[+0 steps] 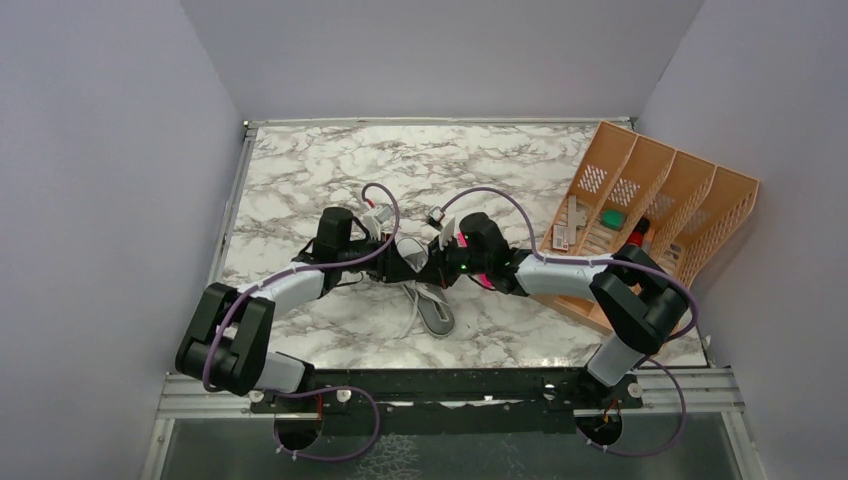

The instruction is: Tie the shoes

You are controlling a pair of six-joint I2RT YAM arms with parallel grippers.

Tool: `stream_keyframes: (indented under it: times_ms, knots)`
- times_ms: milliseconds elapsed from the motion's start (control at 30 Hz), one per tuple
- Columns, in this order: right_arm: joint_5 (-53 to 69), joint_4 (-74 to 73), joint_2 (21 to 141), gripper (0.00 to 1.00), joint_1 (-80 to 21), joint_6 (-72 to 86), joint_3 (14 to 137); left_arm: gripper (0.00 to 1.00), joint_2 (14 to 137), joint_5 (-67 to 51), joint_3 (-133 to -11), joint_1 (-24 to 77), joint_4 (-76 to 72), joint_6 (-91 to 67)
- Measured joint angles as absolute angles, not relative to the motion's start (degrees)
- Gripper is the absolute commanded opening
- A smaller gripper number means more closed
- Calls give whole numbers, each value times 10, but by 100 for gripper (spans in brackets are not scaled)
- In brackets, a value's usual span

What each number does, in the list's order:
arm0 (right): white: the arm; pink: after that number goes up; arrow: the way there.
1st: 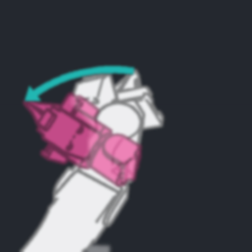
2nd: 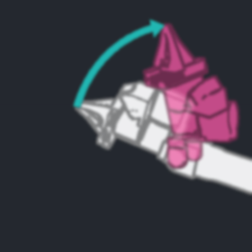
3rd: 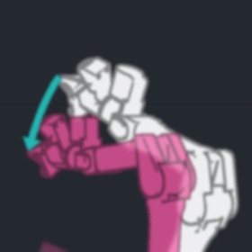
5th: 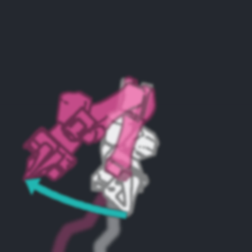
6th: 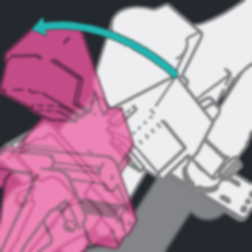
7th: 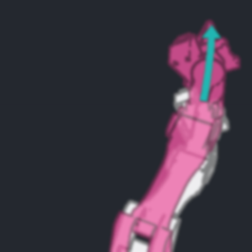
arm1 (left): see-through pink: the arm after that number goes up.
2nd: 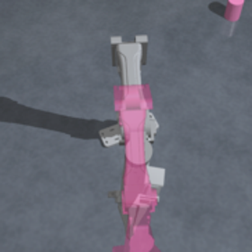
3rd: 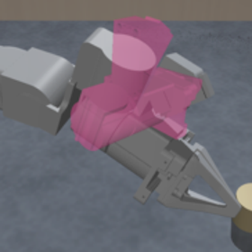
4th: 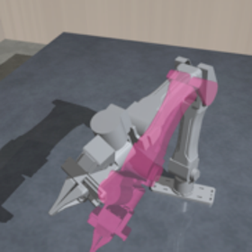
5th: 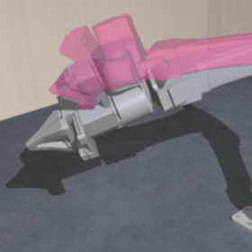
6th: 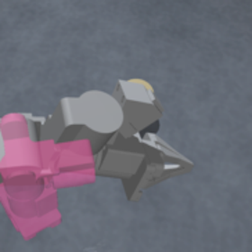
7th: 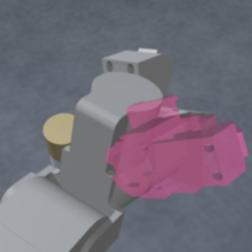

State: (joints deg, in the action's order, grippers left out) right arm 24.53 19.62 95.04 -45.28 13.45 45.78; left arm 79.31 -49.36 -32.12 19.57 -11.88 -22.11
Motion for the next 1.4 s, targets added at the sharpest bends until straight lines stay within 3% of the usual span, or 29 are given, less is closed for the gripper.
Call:
stream_keyframes:
  times_ms: [167, 367, 767, 1100, 1400]
  knots:
    - [248, 196, 950, 0, -453, 135, 458, 34, 799, -495, -321, 193, -125, -205]
    - [249, 197, 950, 0, -453, 135, 458, 43, 813, -503, -317, 173, -128, -191]
    - [251, 197, 950, 0, -453, 139, 458, 23, 851, -549, -303, 163, -160, -189]
    - [254, 201, 950, 0, -453, 140, 458, 30, 872, -551, -305, 170, -168, -190]
    - [259, 202, 950, 0, -453, 140, 458, 21, 872, -550, -315, 173, -175, -190]
